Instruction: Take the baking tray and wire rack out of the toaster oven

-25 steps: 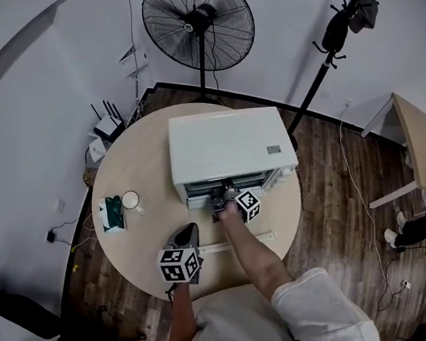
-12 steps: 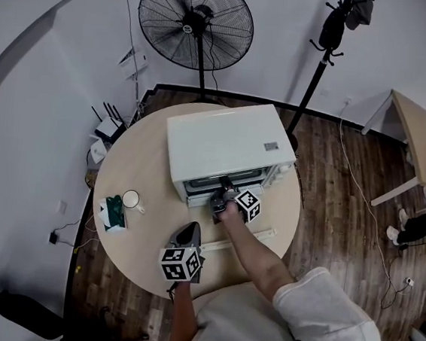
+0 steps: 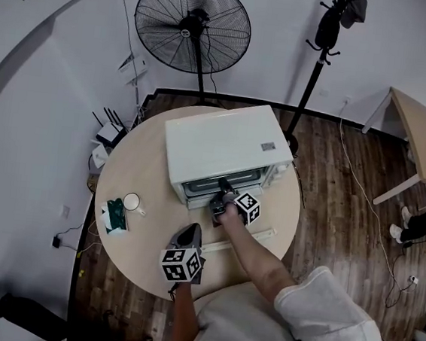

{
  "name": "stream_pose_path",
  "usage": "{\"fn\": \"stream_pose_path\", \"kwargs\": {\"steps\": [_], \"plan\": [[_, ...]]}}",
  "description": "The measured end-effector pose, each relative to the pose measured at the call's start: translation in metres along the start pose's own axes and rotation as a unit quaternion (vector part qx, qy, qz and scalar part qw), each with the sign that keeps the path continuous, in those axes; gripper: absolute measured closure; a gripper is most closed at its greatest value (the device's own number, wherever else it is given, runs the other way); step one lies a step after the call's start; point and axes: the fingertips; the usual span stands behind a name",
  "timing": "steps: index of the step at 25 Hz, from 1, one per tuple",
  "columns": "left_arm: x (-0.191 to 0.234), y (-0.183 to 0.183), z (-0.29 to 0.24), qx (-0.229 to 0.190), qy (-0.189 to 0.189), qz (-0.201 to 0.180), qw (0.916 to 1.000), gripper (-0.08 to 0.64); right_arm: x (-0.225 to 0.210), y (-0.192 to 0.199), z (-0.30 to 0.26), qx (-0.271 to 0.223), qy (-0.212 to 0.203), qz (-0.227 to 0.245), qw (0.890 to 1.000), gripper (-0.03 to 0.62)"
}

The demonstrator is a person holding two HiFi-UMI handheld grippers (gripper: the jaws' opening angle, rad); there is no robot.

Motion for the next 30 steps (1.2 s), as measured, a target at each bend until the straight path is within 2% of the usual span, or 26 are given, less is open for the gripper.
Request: {"fn": "stream_pose_path", "kwargs": {"steps": [30], "plan": [[-0.014, 0.001, 0.023, -0.008, -0.003, -0.017, 0.9998, 0.503, 0.0, 0.008, 0.029, 0.02, 0.004, -0.006, 1.0, 0.526]]}}
Point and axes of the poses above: the fingertips, and each gripper's own axes: z backward along the fingers, x to its left, y out of its underside, and after that the axes turned 7 degrees about -z, right-handed
